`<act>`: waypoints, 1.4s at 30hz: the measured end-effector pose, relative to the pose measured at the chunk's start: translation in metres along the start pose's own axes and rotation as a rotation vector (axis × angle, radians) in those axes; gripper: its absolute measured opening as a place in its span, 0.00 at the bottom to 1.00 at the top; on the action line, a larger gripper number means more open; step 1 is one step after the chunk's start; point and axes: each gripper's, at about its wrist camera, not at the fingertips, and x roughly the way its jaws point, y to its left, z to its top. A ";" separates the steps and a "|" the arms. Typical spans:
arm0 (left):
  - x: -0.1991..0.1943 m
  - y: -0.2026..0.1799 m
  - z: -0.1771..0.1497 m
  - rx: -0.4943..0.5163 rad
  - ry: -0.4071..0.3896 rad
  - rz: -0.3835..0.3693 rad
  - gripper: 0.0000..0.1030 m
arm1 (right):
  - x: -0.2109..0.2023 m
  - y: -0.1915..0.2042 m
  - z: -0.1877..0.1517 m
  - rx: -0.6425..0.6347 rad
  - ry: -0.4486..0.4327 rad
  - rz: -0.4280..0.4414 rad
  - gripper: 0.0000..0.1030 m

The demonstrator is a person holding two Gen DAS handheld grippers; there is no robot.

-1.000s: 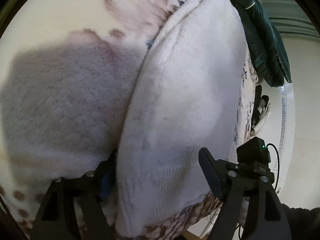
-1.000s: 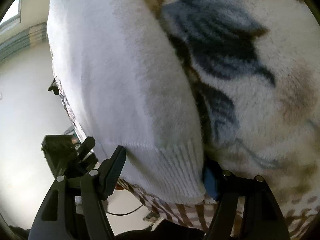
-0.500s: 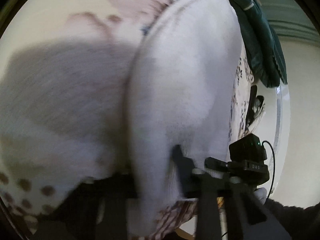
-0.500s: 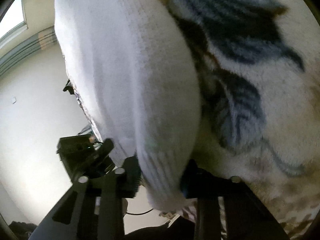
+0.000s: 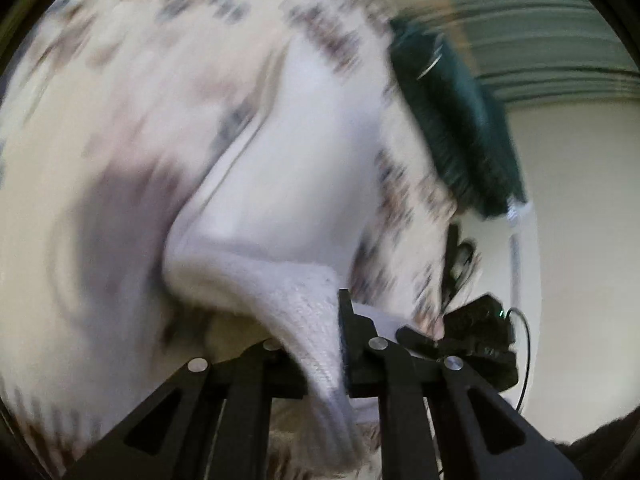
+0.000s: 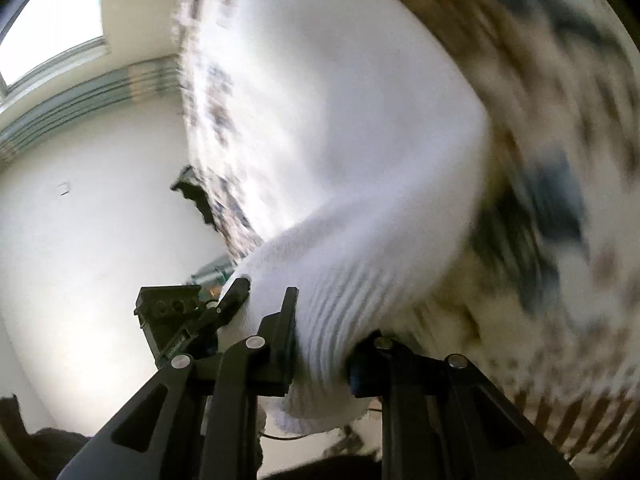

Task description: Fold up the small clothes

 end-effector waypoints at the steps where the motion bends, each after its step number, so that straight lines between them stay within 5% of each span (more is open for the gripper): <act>1: 0.004 -0.008 0.018 0.026 -0.020 -0.009 0.08 | 0.000 0.016 0.012 -0.018 -0.018 0.005 0.19; 9: 0.060 -0.043 0.172 0.123 -0.100 -0.018 0.08 | -0.011 0.111 0.170 -0.139 -0.176 -0.025 0.19; 14: 0.114 -0.037 0.249 0.075 -0.025 0.022 0.14 | -0.008 0.124 0.273 -0.081 -0.235 -0.089 0.23; 16: 0.124 -0.031 0.263 0.044 -0.023 0.027 0.23 | -0.004 0.121 0.304 -0.035 -0.229 -0.080 0.23; 19: 0.119 -0.016 0.274 -0.023 -0.085 -0.018 0.55 | -0.008 0.108 0.326 0.036 -0.229 0.004 0.37; 23: 0.110 0.012 0.282 -0.128 -0.143 -0.027 0.60 | -0.027 0.103 0.333 0.046 -0.309 0.082 0.54; 27: 0.122 0.006 0.281 0.020 -0.099 0.122 0.60 | -0.046 0.106 0.333 -0.070 -0.348 -0.148 0.55; 31: 0.174 -0.015 0.282 0.233 0.055 0.265 0.60 | -0.027 0.094 0.340 -0.158 -0.280 -0.373 0.60; 34: 0.213 -0.010 0.283 0.250 0.153 0.296 0.57 | 0.001 0.072 0.352 -0.129 -0.193 -0.409 0.60; 35: 0.220 -0.009 0.282 0.265 0.162 0.292 0.23 | 0.010 0.065 0.355 -0.120 -0.167 -0.404 0.60; 36: 0.222 -0.008 0.280 0.279 0.165 0.301 0.07 | 0.018 0.062 0.357 -0.114 -0.146 -0.397 0.59; 37: 0.219 -0.009 0.279 0.288 0.160 0.286 0.07 | 0.021 0.062 0.358 -0.115 -0.146 -0.379 0.44; 38: 0.209 -0.009 0.279 0.284 0.128 0.259 0.06 | 0.021 0.065 0.358 -0.129 -0.168 -0.374 0.14; 42: 0.155 -0.007 0.285 0.213 -0.011 0.193 0.05 | 0.014 0.094 0.350 -0.212 -0.242 -0.350 0.09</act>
